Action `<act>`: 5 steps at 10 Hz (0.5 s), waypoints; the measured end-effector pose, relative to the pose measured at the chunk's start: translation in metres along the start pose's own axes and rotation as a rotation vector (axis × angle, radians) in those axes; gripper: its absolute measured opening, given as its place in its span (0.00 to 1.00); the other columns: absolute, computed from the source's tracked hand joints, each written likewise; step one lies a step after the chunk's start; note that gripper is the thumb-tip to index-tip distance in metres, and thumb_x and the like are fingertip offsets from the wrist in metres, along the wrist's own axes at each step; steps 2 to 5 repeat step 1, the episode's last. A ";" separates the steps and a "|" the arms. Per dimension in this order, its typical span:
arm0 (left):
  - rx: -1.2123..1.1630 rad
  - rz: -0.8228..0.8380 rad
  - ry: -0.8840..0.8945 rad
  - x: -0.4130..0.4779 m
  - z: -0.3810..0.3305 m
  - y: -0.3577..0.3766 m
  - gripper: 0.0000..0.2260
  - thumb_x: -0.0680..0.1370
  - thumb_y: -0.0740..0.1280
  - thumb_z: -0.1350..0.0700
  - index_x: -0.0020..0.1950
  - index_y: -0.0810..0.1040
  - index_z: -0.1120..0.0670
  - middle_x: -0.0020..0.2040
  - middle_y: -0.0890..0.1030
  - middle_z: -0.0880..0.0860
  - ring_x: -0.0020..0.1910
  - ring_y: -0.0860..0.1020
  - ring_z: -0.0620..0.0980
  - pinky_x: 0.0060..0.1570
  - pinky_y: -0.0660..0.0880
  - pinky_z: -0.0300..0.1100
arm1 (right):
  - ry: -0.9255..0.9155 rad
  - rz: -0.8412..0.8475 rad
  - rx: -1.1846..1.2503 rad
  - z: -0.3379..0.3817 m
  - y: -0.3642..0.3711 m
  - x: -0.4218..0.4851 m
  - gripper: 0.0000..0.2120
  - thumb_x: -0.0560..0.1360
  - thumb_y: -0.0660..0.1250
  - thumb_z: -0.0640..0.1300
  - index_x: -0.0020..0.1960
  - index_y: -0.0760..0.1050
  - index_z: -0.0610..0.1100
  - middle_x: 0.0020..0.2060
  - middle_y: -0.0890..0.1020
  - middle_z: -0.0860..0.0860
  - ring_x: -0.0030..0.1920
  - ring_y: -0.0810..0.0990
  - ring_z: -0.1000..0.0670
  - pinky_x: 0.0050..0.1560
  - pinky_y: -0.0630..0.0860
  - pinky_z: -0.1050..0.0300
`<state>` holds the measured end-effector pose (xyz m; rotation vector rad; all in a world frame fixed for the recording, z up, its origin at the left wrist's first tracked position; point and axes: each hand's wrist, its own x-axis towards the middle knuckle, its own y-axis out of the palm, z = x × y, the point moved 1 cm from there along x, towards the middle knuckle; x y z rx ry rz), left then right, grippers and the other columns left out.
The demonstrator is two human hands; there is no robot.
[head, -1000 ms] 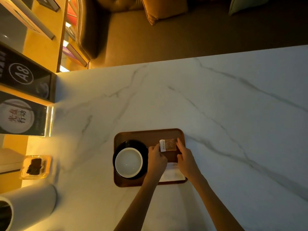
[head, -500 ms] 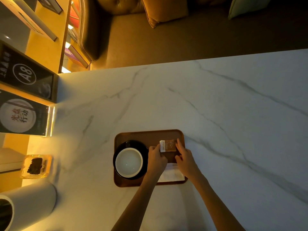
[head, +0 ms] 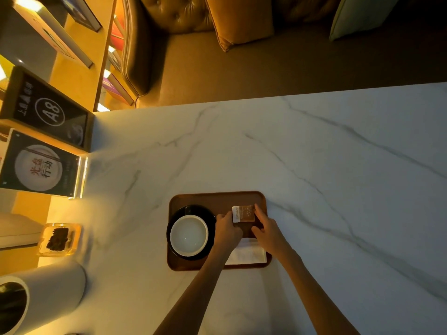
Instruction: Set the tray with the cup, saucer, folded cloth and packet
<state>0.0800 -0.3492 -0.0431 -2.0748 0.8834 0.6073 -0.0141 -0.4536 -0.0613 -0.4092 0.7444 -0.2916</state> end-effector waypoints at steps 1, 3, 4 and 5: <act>-0.013 0.036 0.031 -0.008 -0.006 -0.007 0.16 0.74 0.63 0.63 0.62 0.73 0.55 0.58 0.77 0.56 0.59 0.74 0.54 0.60 0.75 0.49 | 0.024 -0.019 0.010 0.007 -0.012 -0.006 0.31 0.80 0.60 0.43 0.77 0.49 0.51 0.72 0.67 0.46 0.70 0.70 0.46 0.67 0.69 0.53; -0.013 0.036 0.031 -0.008 -0.006 -0.007 0.16 0.74 0.63 0.63 0.62 0.73 0.55 0.58 0.77 0.56 0.59 0.74 0.54 0.60 0.75 0.49 | 0.024 -0.019 0.010 0.007 -0.012 -0.006 0.31 0.80 0.60 0.43 0.77 0.49 0.51 0.72 0.67 0.46 0.70 0.70 0.46 0.67 0.69 0.53; -0.013 0.036 0.031 -0.008 -0.006 -0.007 0.16 0.74 0.63 0.63 0.62 0.73 0.55 0.58 0.77 0.56 0.59 0.74 0.54 0.60 0.75 0.49 | 0.024 -0.019 0.010 0.007 -0.012 -0.006 0.31 0.80 0.60 0.43 0.77 0.49 0.51 0.72 0.67 0.46 0.70 0.70 0.46 0.67 0.69 0.53; -0.013 0.036 0.031 -0.008 -0.006 -0.007 0.16 0.74 0.63 0.63 0.62 0.73 0.55 0.58 0.77 0.56 0.59 0.74 0.54 0.60 0.75 0.49 | 0.024 -0.019 0.010 0.007 -0.012 -0.006 0.31 0.80 0.60 0.43 0.77 0.49 0.51 0.72 0.67 0.46 0.70 0.70 0.46 0.67 0.69 0.53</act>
